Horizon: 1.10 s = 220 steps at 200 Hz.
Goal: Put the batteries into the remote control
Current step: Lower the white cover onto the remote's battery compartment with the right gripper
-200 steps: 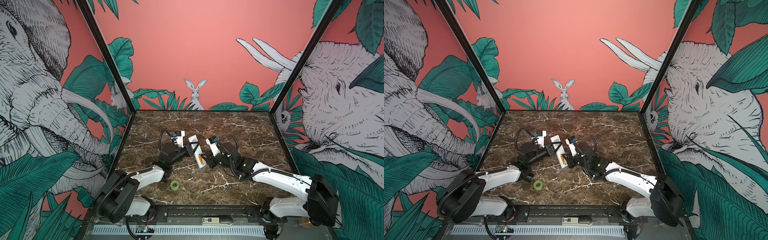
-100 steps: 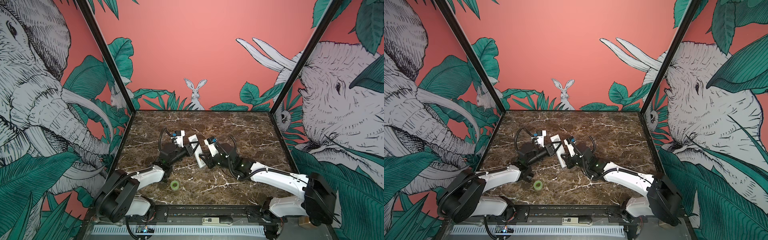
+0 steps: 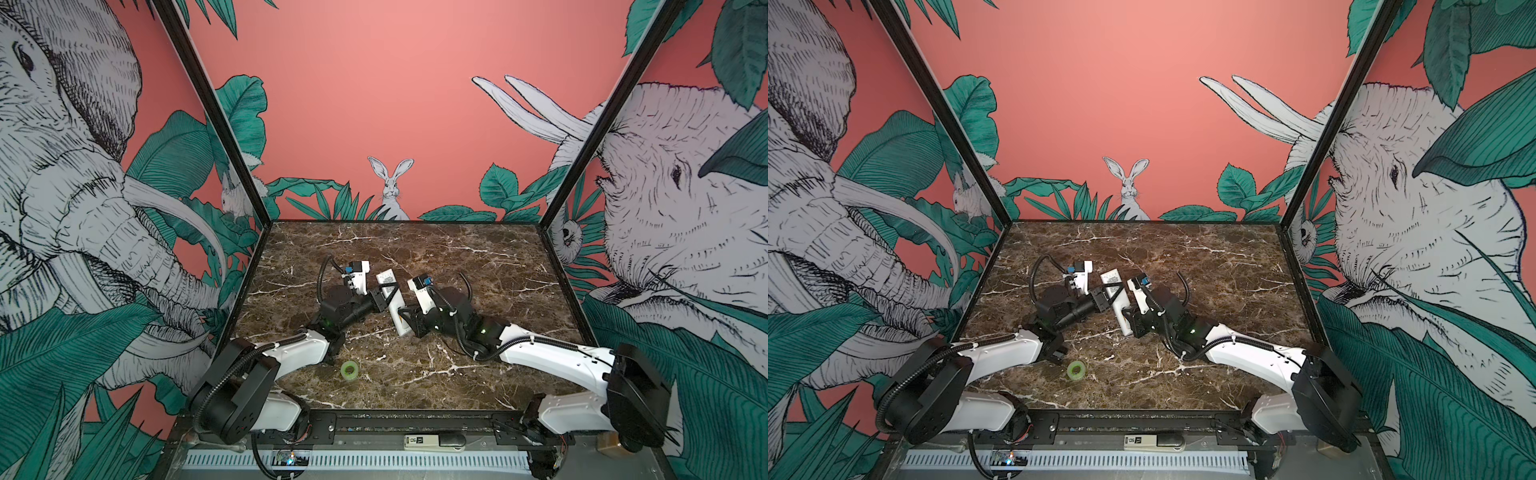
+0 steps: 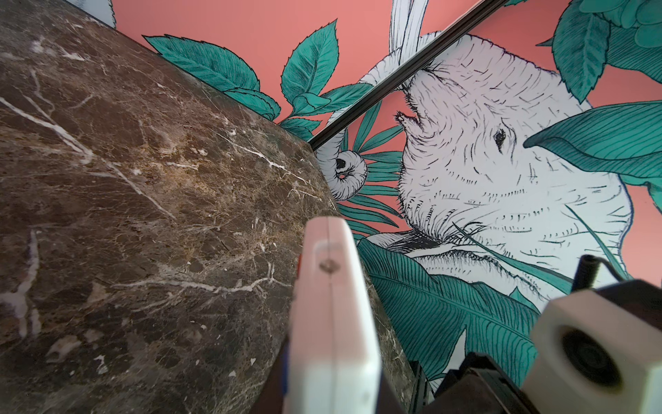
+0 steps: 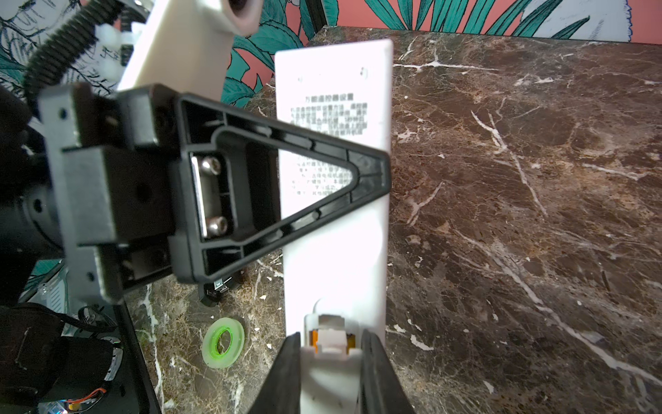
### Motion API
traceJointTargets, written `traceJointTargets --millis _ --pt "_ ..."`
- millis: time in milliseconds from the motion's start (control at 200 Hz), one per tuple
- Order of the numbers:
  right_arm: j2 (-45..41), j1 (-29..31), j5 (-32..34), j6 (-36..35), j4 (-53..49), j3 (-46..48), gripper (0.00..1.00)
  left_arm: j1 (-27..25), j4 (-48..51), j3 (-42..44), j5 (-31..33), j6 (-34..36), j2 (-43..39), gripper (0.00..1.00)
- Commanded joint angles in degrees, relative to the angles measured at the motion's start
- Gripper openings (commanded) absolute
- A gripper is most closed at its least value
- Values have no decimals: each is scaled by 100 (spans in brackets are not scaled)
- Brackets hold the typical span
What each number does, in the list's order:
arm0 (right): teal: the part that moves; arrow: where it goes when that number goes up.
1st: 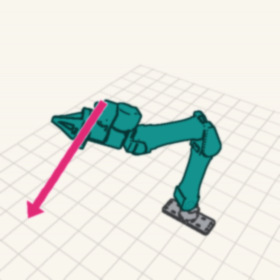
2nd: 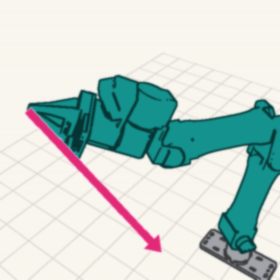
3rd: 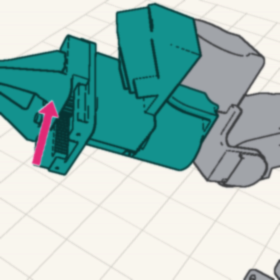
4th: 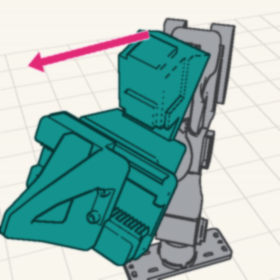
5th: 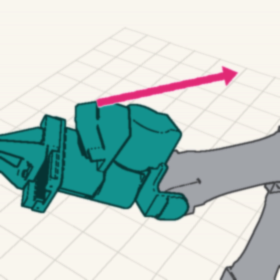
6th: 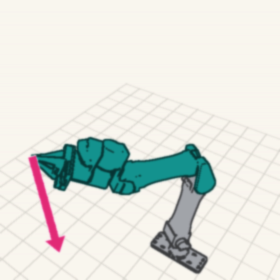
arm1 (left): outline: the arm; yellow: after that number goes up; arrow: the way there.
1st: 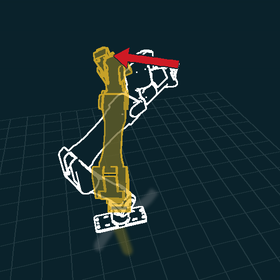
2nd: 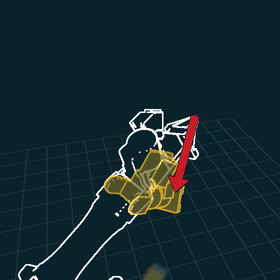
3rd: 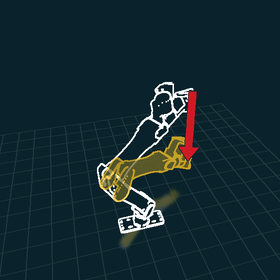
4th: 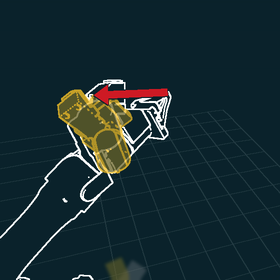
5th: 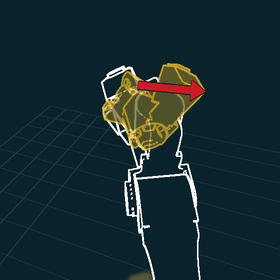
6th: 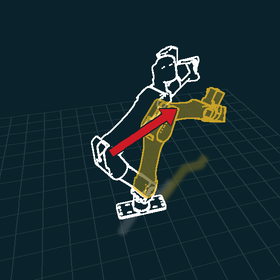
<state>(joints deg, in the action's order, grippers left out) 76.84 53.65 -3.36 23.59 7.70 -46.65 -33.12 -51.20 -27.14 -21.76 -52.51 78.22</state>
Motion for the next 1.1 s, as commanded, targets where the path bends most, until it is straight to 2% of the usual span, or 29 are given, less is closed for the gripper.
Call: traceJointTargets --millis 0,830,1095 --pt "72 62 133 -109 24 -96 0 -36 -401 -1 14 -110 -15 0" --pt "248 214 363 -341 -261 -283 0 -35 -449 32 40 -141 -53 0" --pt "223 218 331 -313 -182 -221 9 -30 -489 25 25 -145 -52 0"
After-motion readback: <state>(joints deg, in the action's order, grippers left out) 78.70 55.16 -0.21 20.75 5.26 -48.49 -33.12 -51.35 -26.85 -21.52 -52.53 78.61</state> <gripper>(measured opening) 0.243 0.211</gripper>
